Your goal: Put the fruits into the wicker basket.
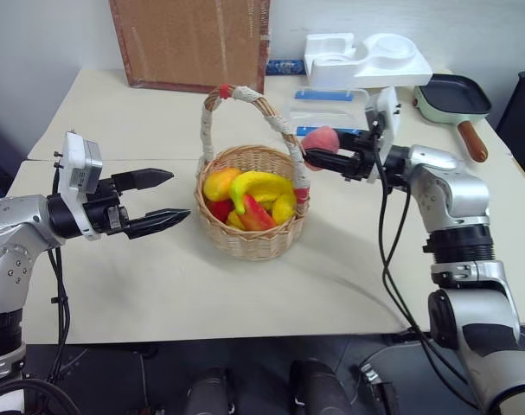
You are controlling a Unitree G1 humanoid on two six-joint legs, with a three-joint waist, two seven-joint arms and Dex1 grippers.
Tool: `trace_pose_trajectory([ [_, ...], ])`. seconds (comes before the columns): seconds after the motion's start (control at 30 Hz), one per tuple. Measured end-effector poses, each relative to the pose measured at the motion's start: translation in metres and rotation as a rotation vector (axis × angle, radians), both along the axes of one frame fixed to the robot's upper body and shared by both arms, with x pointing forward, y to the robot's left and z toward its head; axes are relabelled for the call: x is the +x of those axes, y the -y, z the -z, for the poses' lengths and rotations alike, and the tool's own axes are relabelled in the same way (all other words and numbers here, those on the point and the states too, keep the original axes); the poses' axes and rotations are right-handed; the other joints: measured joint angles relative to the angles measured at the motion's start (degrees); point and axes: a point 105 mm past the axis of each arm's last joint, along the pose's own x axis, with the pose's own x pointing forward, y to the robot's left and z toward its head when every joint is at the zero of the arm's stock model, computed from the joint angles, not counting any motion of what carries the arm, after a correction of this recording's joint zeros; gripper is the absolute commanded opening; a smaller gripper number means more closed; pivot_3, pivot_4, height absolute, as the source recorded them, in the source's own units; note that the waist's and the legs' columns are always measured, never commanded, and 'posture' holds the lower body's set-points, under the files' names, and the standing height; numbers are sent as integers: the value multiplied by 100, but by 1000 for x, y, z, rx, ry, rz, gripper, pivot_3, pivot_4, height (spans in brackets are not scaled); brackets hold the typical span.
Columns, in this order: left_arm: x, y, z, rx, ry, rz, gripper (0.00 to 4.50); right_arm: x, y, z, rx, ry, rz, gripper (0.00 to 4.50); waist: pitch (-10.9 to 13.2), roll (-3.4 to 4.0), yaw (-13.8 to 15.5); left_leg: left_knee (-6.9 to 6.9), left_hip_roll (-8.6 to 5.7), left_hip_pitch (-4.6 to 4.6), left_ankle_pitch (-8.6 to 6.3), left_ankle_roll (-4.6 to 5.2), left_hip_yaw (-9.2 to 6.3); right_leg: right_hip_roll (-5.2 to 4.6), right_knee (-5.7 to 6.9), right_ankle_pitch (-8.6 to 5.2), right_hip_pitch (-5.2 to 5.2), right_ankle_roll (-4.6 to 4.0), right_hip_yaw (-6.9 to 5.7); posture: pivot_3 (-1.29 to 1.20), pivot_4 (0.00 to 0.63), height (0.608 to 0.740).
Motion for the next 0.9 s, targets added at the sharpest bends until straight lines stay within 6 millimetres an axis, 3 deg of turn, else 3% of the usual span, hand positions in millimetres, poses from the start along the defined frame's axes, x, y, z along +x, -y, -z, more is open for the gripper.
trace_pose_trajectory([
  [0.13,1,-1,2,3,-1,-7,4500,-5,-17,-4,1,5,-91,2544,0,0,10,14,-2,-42,0,0,6,-1,9,0,-38,0,-3,0,150,740],
  [0.33,1,-1,5,-2,-3,-16,4500,2,-24,2,-3,-7,-114,4471,0,0,-17,14,0,-50,2,-2,42,1,14,0,-51,0,-4,0,150,740],
  [0.47,1,-1,5,-1,12,-16,4500,9,-15,0,4,49,-61,4471,0,0,-24,14,0,-54,2,-2,44,0,15,0,-56,0,-4,0,150,740],
  [0.67,0,0,7,-10,24,-9,4500,8,54,-11,48,214,98,4471,0,-1,21,15,-3,-57,1,-1,42,-2,7,1,-51,1,-5,0,150,740],
  [0.83,-2,0,12,-22,15,12,4500,-22,120,31,-91,169,205,4471,0,0,21,13,-2,-60,1,-1,41,-1,5,1,-54,1,-6,0,150,740],
  [0.9,-3,-1,12,-27,9,23,4500,-37,126,39,-116,143,199,4471,1,1,-8,14,0,-55,2,-2,48,1,7,1,-55,1,2,0,150,740],
])
